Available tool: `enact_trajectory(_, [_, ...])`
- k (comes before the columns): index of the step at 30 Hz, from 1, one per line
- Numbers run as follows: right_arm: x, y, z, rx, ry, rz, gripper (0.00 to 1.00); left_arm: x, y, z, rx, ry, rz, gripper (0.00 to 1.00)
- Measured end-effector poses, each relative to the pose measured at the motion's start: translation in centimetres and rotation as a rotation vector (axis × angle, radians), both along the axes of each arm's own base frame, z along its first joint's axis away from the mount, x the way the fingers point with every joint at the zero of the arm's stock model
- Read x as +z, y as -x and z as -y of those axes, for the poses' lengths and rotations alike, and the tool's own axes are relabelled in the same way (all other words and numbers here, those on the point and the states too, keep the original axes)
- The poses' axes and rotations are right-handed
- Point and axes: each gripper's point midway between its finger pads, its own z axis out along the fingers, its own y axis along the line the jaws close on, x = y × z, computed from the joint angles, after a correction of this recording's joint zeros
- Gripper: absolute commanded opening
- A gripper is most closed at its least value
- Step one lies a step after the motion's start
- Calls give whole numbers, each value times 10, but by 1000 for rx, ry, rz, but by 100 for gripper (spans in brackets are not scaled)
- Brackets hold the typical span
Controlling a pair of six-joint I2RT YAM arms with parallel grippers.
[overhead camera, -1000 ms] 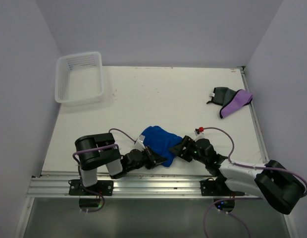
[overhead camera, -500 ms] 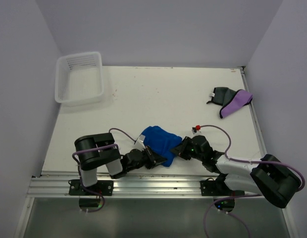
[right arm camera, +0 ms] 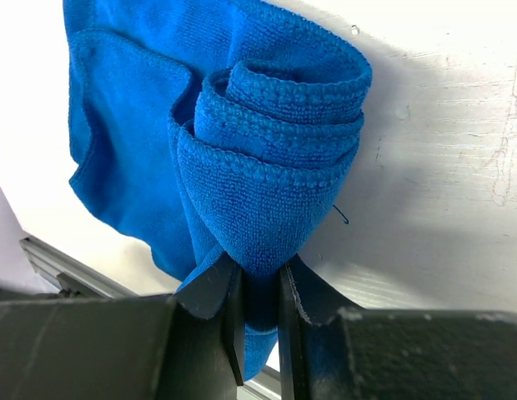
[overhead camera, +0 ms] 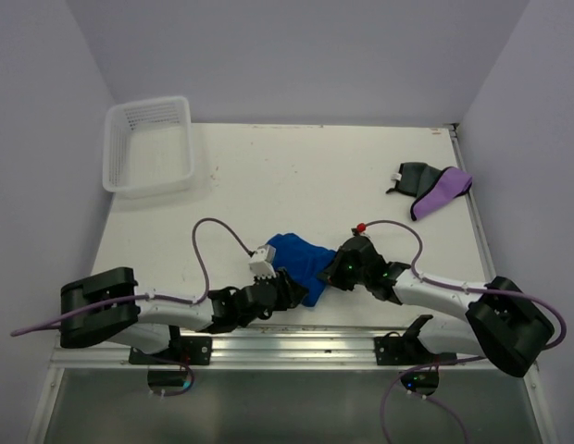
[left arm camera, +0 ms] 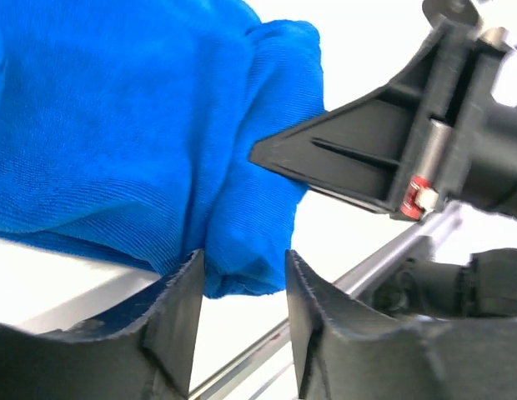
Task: Roll the towels
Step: Roll the towel
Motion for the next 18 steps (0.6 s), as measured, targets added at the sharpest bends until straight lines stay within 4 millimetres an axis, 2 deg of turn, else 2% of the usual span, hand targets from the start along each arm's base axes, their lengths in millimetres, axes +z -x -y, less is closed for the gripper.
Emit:
enact_trajectory(4, [0,-1,-1,-5,21,-28,0,11,4,-2,-6,-149,145,52])
enact_trajectory(13, [2,-1,0,-13,57,-73,0,13,25,0,-139,-482,466,52])
enact_trajectory(18, [2,1,2,-13,69,-85,0,20,28,-6,-214,-609,646,52])
